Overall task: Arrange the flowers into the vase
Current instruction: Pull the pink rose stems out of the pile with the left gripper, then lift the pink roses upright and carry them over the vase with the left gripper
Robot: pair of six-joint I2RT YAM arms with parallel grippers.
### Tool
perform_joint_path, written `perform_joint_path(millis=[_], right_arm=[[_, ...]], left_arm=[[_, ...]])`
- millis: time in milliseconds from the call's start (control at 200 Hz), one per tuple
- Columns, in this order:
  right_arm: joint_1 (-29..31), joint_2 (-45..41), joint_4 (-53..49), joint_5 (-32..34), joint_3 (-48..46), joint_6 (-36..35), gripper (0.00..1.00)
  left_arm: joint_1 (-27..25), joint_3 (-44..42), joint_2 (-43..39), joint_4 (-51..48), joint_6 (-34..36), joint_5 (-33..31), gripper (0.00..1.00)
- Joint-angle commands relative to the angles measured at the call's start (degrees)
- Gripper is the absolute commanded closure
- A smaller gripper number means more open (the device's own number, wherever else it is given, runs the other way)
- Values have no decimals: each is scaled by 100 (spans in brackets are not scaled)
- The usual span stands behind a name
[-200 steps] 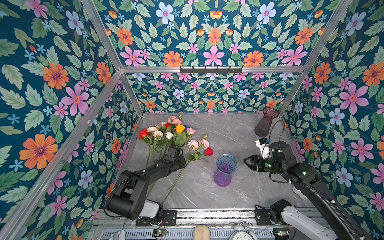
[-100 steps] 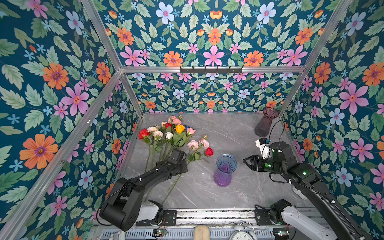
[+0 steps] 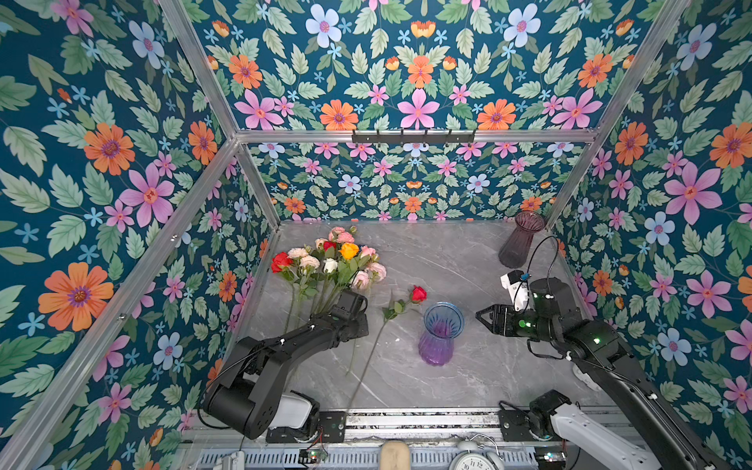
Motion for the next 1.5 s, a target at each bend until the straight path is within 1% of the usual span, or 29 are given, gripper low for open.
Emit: perform_joint_path(millis=[0,245,345,380,460,535,650,695,845,975,1065,1170,1225,1350,1495], right_arm=[[2,12,53,18,34,-8,43],[7,18,-13,55,82,-48,43],[-2,19,-9,54,86,-39,43],[5,15,-13,57,87,-39,43],[5,19,-17,67,88,-48,42],[8,27,-12,66,92,-43,43],[0,45,-4,34,100,-80,43],[1,45,57,-74,108,-128,43],[9,-54,408,-594,209,-263,42],[4,-105,493,-671,581,-454,42],[5,-6,487,-845,915,-569,42],[9,169,650,-1404,1171,-554,43],[4,274,780,-1722,1251,-491,43],[3,502,1147,-2367,1352,-276,43],[21,743,1614,-2877,1340,56,43]], left_arm=[[0,-5,109,129,76,69,86],[4,79,549,218,311,156,79],[4,248,784,72,437,78,79],[-5,309,842,2,473,17,81],[-5,391,884,-94,525,-70,100],[-12,401,766,-47,538,-24,100],[-38,389,212,109,553,43,100],[-53,499,-35,61,624,85,100],[-160,1018,-933,55,1042,532,100],[-248,1589,-1458,62,1233,566,100],[-340,1881,-1590,226,1359,777,100],[-506,2004,-1675,682,1567,1280,100],[-623,2051,-1698,872,1642,1421,100],[-988,2191,-1746,1203,1812,1644,100],[-1531,2472,-1742,1512,2019,1621,100]])
